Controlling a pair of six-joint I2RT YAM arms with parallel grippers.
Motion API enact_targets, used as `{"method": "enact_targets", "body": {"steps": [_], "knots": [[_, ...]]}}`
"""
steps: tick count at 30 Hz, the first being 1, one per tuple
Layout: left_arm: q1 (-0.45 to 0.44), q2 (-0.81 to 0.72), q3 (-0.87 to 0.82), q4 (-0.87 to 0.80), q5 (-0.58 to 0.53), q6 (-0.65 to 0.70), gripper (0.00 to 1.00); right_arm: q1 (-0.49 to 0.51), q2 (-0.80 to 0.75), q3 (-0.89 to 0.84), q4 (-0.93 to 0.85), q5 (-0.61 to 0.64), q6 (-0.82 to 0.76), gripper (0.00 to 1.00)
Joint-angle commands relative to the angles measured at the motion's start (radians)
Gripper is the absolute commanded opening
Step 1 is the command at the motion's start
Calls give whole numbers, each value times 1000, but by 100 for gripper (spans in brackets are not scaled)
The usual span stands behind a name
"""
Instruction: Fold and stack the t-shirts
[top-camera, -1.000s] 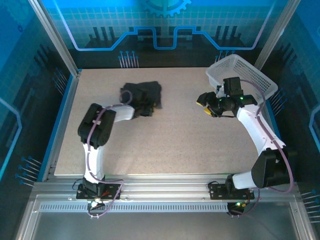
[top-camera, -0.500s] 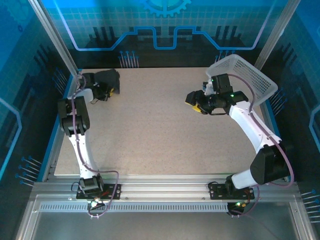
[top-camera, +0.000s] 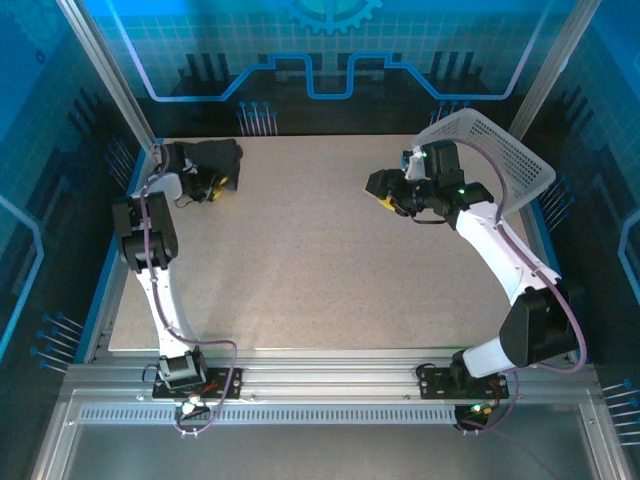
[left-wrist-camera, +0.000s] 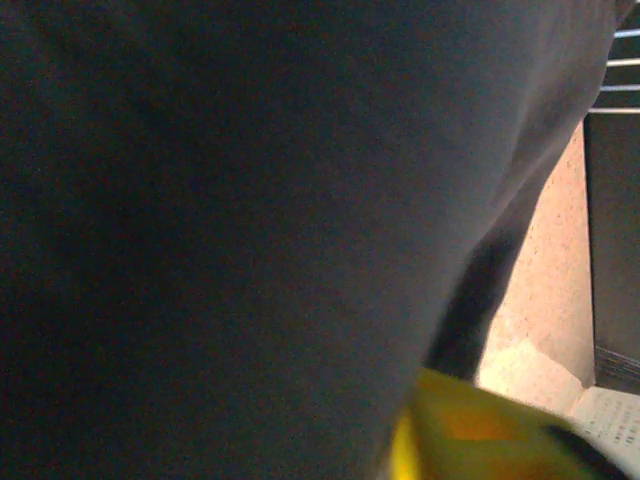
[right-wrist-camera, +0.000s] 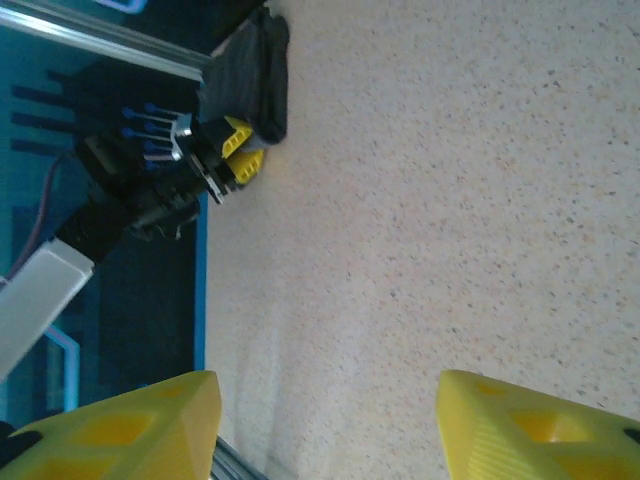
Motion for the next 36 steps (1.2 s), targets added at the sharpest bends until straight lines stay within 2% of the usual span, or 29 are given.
{"method": "enact_targets", "body": {"steps": [1, 2, 4, 5, 6, 10, 13, 20, 22, 24, 26, 28, 31, 36], "knots": [[-27, -207, -58, -30, -76, 33, 89, 3, -66, -34, 137, -3, 42, 63], [-39, -261, -87, -28, -99, 21, 99, 2, -77, -36, 146, 6, 46, 65], [-64, -379, -148, -40, -162, -1, 99, -6, -89, -28, 153, 10, 48, 73], [-76, -442, -187, -43, -193, -24, 99, -10, -91, -18, 143, 10, 44, 93], [-90, -503, -230, -40, -214, -43, 99, -16, -92, -5, 129, 10, 40, 100], [-155, -739, -390, -80, -370, -86, 99, -51, -107, 11, 100, -2, 33, 100], [-227, -907, -507, -116, -515, -96, 99, -74, -136, 8, 23, 54, -6, 100], [-424, -1146, -667, -400, -988, -94, 99, -97, -237, -66, -169, 347, -172, 100], [-437, -1236, -762, -355, -1052, -3, 99, -100, -258, -99, -208, 484, -199, 100], [-437, -1343, -892, -220, -1064, 172, 99, -106, -294, -164, -176, 614, -228, 100], [-437, -1451, -1066, 17, -1013, 402, 99, -104, -352, -299, -12, 694, -291, 100], [-437, -1520, -1207, 192, -985, 501, 99, -82, -394, -445, 147, 786, -379, 100], [-436, -1541, -1385, 469, -905, 587, 99, -8, -408, -596, 316, 946, -606, 100], [-409, -1347, -1370, 518, -876, 603, 99, -15, -363, -729, 445, 973, -687, 100]]}}
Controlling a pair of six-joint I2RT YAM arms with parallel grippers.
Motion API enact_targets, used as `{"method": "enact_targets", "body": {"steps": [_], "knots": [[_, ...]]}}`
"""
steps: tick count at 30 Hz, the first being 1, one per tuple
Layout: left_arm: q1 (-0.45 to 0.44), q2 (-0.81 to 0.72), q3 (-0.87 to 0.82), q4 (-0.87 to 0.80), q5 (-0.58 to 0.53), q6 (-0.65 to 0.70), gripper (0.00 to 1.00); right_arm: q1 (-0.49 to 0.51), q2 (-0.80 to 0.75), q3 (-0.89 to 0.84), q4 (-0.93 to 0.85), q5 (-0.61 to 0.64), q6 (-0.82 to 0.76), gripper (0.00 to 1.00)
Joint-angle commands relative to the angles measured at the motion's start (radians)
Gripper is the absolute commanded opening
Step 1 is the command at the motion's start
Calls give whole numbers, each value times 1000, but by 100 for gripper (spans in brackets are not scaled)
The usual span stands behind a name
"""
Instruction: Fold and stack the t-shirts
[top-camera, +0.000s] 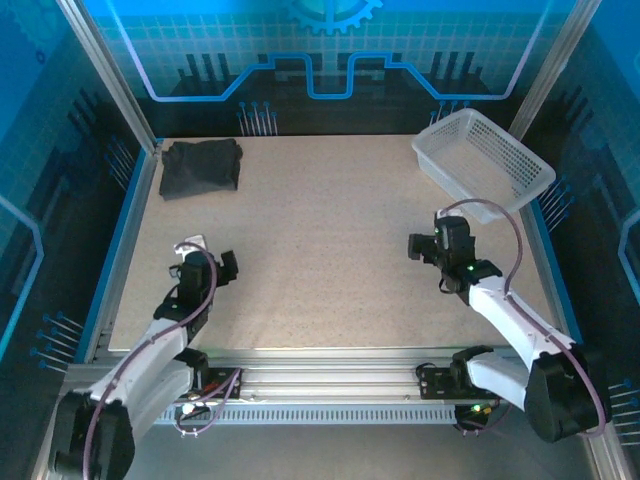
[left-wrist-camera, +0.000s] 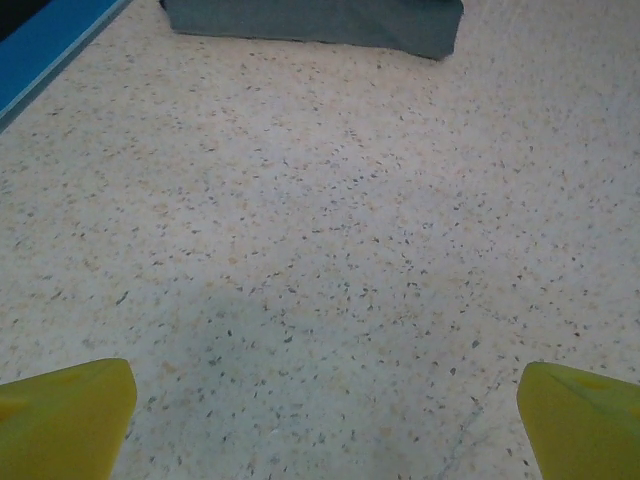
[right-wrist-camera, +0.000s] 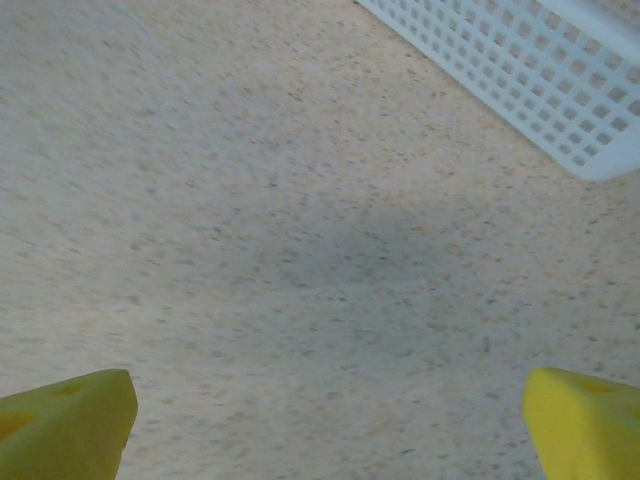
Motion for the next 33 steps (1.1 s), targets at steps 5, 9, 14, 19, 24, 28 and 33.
{"method": "enact_targets", "body": {"steps": [5, 9, 14, 19, 24, 28, 33], "knots": [[91, 280, 61, 318, 92, 69, 99, -39, 114, -98, 340, 49, -152, 100], [155, 387, 81, 467, 140, 96, 99, -82, 190, -104, 467, -20, -166, 100], [240, 521, 61, 735, 265, 72, 99, -142, 289, -87, 650, -102, -190, 100], [248, 567, -2, 916, 321, 93, 99, -172, 371, -97, 775, -179, -214, 100], [231, 775, -85, 1324, 427, 160, 99, -176, 417, -166, 925, -235, -233, 100], [216, 699, 42, 966, 411, 166, 99, -179, 419, -165, 933, -239, -232, 100], [189, 693, 97, 854, 388, 193, 99, -178, 420, -165, 938, -238, -234, 100]]}}
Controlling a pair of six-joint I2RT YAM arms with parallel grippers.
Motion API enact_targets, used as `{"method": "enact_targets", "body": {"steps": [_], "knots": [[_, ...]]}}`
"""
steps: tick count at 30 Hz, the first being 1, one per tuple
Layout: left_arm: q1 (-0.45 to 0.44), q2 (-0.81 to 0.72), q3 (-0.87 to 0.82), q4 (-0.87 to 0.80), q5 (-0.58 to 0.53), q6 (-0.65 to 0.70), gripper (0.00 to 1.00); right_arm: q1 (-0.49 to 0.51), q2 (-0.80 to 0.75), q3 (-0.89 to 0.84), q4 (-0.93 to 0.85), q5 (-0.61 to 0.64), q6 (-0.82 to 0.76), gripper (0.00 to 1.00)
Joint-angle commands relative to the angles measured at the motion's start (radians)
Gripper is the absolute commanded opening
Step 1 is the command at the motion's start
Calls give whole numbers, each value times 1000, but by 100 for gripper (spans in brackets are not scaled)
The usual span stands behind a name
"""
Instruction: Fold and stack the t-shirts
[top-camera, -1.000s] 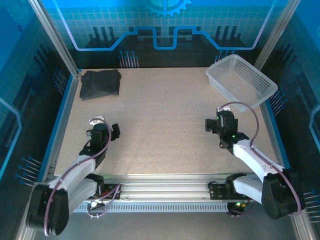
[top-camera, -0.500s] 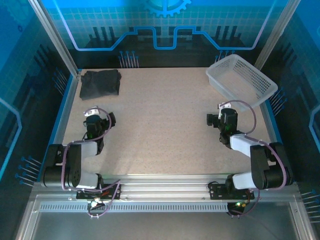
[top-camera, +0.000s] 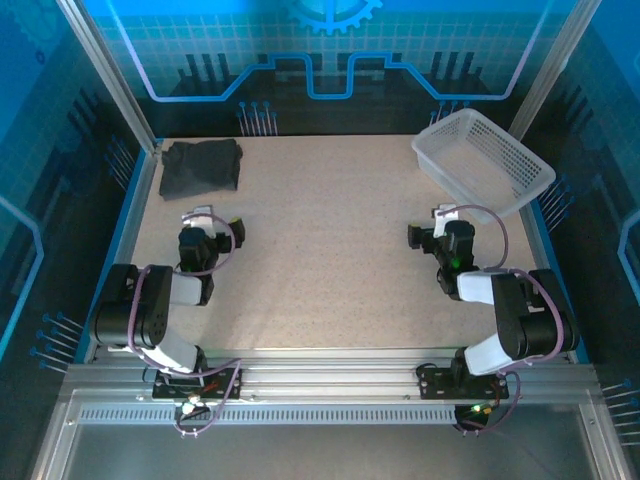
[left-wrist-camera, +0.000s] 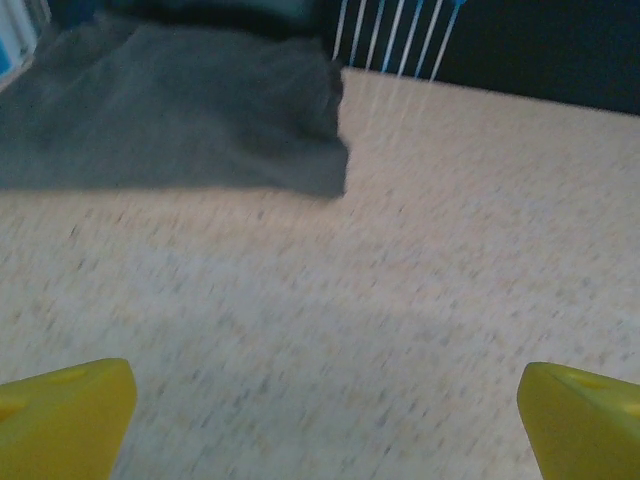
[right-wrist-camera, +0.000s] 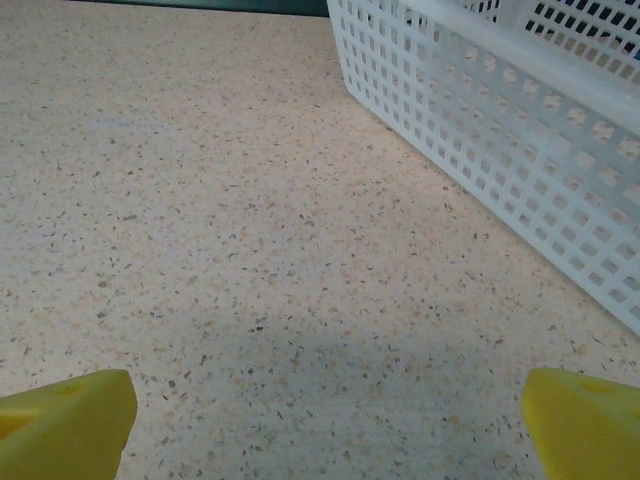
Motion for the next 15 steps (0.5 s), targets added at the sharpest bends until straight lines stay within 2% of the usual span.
{"method": "enact_targets", "body": {"steps": [1, 3, 6, 15], "knots": [[-7, -14, 11, -49, 20, 39, 99, -13, 5, -4, 50, -16, -13, 100], [-8, -15, 13, -55, 18, 40, 99, -10, 6, 0, 47, -19, -22, 100], [-15, -13, 14, -54, 8, 46, 99, -16, 6, 18, 12, -99, -45, 100], [-19, -13, 16, -59, -1, 50, 99, -20, 6, 18, 12, -110, -45, 100]]}}
